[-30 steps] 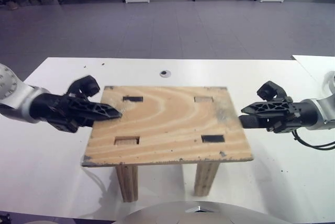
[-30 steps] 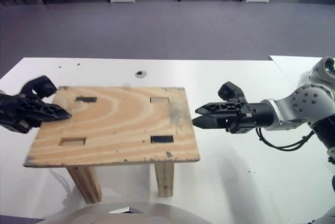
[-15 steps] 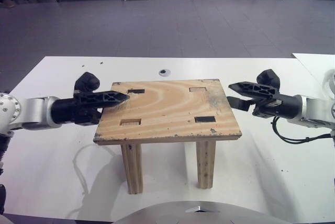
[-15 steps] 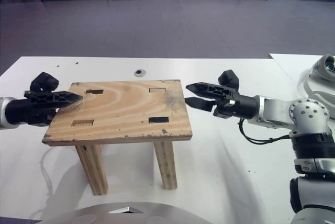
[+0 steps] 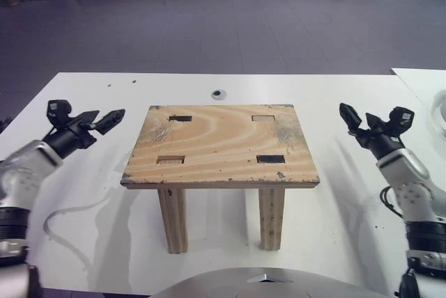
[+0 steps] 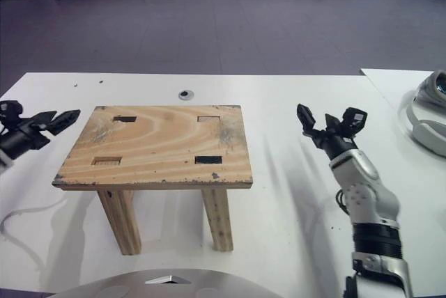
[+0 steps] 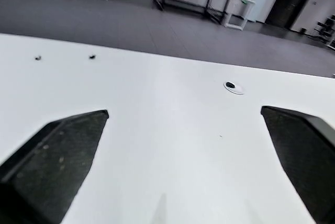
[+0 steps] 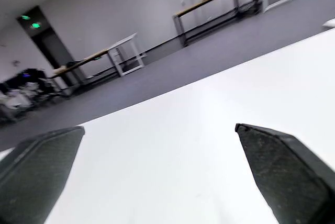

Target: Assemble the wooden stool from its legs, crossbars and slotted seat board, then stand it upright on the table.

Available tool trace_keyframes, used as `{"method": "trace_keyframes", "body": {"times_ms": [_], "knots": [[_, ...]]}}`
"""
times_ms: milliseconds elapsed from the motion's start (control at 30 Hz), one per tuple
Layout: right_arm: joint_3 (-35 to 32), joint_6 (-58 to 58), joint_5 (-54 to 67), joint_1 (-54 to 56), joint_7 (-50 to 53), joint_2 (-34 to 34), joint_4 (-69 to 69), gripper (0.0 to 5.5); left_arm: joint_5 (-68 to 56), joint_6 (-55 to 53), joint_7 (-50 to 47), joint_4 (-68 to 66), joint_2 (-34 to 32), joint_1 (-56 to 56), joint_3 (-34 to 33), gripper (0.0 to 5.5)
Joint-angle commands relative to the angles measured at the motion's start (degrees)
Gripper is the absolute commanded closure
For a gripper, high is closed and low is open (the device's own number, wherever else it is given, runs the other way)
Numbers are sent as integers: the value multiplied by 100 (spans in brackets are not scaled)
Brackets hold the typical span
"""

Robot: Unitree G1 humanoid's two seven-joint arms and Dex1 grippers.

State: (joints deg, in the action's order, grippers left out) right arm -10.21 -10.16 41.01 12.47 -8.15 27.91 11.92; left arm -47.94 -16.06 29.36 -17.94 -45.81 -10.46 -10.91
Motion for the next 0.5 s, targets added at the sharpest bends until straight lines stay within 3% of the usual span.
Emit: {"method": "trace_keyframes", "body": {"times_ms": [33, 200, 500], "knots": [[517, 935, -1426, 390, 23, -400, 708, 10, 807, 465, -136, -301, 146, -253, -185, 12], [660, 1474, -2383, 734, -41, -712, 1481, 10, 1197, 607, -391, -253, 290, 137, -843, 12], [59, 1499, -2435, 1354, -548, -521, 2365, 10, 2058, 772, -966, 836, 1229, 969, -780, 12]]}}
